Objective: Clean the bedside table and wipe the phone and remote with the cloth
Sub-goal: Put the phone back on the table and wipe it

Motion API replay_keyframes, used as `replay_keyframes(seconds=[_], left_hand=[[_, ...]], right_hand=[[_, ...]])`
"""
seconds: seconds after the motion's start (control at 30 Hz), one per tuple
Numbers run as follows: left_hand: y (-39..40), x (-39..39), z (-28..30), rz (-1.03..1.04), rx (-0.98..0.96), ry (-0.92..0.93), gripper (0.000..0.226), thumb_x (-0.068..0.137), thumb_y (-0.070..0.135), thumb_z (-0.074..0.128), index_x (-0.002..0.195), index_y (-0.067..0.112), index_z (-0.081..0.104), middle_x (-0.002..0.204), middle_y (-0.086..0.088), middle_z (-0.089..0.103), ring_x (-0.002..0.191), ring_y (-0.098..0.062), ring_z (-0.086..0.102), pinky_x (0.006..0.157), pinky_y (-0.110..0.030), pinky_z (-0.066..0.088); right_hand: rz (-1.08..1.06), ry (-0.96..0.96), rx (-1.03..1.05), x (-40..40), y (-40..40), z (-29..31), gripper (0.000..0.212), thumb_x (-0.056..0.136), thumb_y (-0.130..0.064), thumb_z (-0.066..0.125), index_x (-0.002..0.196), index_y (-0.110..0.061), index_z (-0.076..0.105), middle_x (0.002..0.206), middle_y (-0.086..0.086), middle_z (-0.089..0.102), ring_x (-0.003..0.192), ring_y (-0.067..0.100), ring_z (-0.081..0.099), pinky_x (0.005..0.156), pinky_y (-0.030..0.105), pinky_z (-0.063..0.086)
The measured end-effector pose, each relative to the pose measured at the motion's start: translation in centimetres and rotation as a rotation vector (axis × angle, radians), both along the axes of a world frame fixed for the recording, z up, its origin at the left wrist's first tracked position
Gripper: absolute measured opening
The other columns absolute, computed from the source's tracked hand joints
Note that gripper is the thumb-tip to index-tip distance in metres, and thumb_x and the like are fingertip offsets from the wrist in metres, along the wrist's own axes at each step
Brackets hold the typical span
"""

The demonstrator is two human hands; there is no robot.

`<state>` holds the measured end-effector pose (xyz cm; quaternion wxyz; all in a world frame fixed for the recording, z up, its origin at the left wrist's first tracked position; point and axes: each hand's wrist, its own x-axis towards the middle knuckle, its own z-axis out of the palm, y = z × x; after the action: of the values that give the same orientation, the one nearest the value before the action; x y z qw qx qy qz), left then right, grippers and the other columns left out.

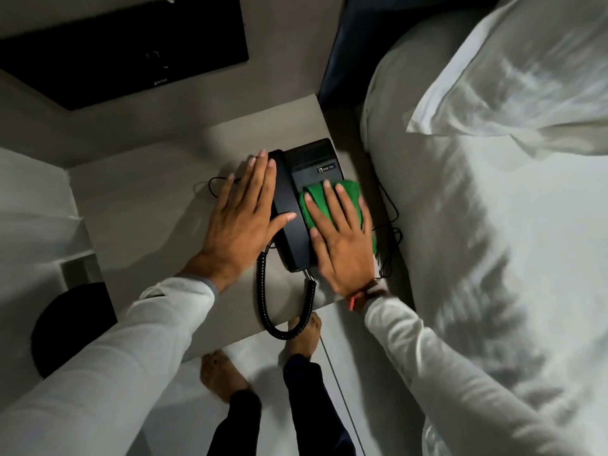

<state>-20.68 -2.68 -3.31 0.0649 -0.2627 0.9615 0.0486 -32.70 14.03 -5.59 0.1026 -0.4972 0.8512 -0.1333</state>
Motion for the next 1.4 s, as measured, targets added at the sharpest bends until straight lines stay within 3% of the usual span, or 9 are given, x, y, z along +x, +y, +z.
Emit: replay_keyframes(seconds=[0.23, 0.43, 0.67, 0.8, 0.9, 0.97, 1.1, 1.3, 1.4], left_hand=[[0.0, 0.2, -0.3, -0.019, -0.009, 0.044, 0.089, 0.100, 0.068, 0.009, 0.161, 0.004, 0.015, 0.171, -0.015, 0.016, 0.158, -0.029, 0.020, 0.126, -0.047, 0.027], [0.2, 0.2, -0.3, -0.022, 0.023, 0.066, 0.087, 0.100, 0.065, 0.020, 0.161, 0.003, 0.013, 0.171, -0.017, 0.013, 0.158, -0.031, 0.018, 0.127, -0.049, 0.025], [0.0, 0.2, 0.1, -0.010, 0.061, 0.030, 0.087, 0.099, 0.063, 0.023, 0.161, 0.003, 0.013, 0.171, -0.017, 0.012, 0.158, -0.031, 0.019, 0.126, -0.051, 0.026], [0.0, 0.4, 2.0, 0.021, 0.183, 0.072, 0.080, 0.103, 0.057, 0.032, 0.160, 0.004, 0.018, 0.171, -0.019, 0.013, 0.158, -0.032, 0.021, 0.125, -0.053, 0.023], [1.1, 2.7, 3.5, 0.101, 0.446, 0.289, 0.071, 0.104, 0.051, 0.043, 0.159, 0.010, 0.026, 0.168, -0.018, 0.024, 0.155, -0.033, 0.028, 0.123, -0.046, 0.030], [2.3, 5.0, 4.5, 0.266, 0.773, 0.383, 0.063, 0.103, 0.051, 0.046, 0.155, 0.017, 0.036, 0.155, -0.011, 0.048, 0.147, -0.023, 0.042, 0.121, -0.040, 0.037], [4.4, 9.6, 6.1, 0.784, 1.435, 0.424, 0.021, 0.102, 0.040, 0.054, 0.110, 0.028, 0.069, 0.108, 0.009, 0.073, 0.112, -0.012, 0.071, 0.094, -0.036, 0.061], [1.3, 18.4, 4.7, 1.140, 1.332, 0.629, 0.047, 0.092, 0.004, 0.071, 0.132, 0.017, 0.051, 0.105, -0.012, 0.072, 0.088, -0.022, 0.073, 0.056, -0.031, 0.064], [-1.5, 21.7, 3.3, 1.187, 1.080, 0.618, 0.061, 0.084, 0.000, 0.079, 0.135, 0.015, 0.048, 0.094, -0.019, 0.071, 0.082, -0.031, 0.072, 0.068, -0.053, 0.065]], right_hand=[[-0.127, -0.039, 0.033, 5.1, 6.0, -2.8, 0.101, 0.071, -0.040, 0.051, 0.163, -0.026, 0.012, 0.173, 0.012, 0.010, 0.162, 0.028, 0.002, 0.129, 0.061, 0.006], [-0.133, 0.053, 0.132, 6.2, 7.3, -3.2, 0.101, 0.080, -0.034, 0.053, 0.164, -0.024, 0.000, 0.173, 0.012, 0.003, 0.162, 0.027, -0.003, 0.129, 0.055, 0.016], [-0.179, 0.054, 0.161, 8.2, 8.4, -1.0, 0.077, 0.078, -0.017, 0.062, 0.154, -0.012, 0.045, 0.161, 0.019, 0.041, 0.152, 0.035, 0.035, 0.121, 0.057, 0.035], [-0.587, -0.455, -0.186, 6.6, 8.4, 4.4, 0.061, 0.077, -0.005, 0.057, 0.137, -0.012, 0.063, 0.133, 0.009, 0.070, 0.119, 0.027, 0.068, 0.103, 0.027, 0.052], [-0.975, -1.140, -0.643, 4.8, 7.6, 8.5, 0.058, 0.058, -0.004, 0.048, 0.110, -0.014, 0.073, 0.090, 0.001, 0.077, 0.082, 0.021, 0.071, 0.078, 0.030, 0.055], [-1.027, -1.622, -0.831, 5.5, 6.6, 10.1, 0.050, 0.063, -0.011, 0.049, 0.106, -0.013, 0.076, 0.093, 0.007, 0.078, 0.082, 0.025, 0.075, 0.075, 0.035, 0.063], [-0.936, -1.960, -0.676, 10.0, 2.0, 10.0, 0.057, 0.098, -0.052, 0.045, 0.115, -0.010, 0.079, 0.119, 0.018, 0.077, 0.104, 0.031, 0.076, 0.086, 0.042, 0.063], [-0.821, -1.522, -0.233, 17.0, -7.5, 6.4, 0.024, 0.092, -0.015, 0.073, 0.111, -0.001, 0.070, 0.113, 0.023, 0.075, 0.107, 0.040, 0.071, 0.095, 0.046, 0.058], [-0.671, -1.232, -0.047, 19.6, -11.0, 5.5, 0.036, 0.086, -0.009, 0.079, 0.119, -0.007, 0.067, 0.115, 0.021, 0.076, 0.107, 0.035, 0.073, 0.100, 0.043, 0.058]])
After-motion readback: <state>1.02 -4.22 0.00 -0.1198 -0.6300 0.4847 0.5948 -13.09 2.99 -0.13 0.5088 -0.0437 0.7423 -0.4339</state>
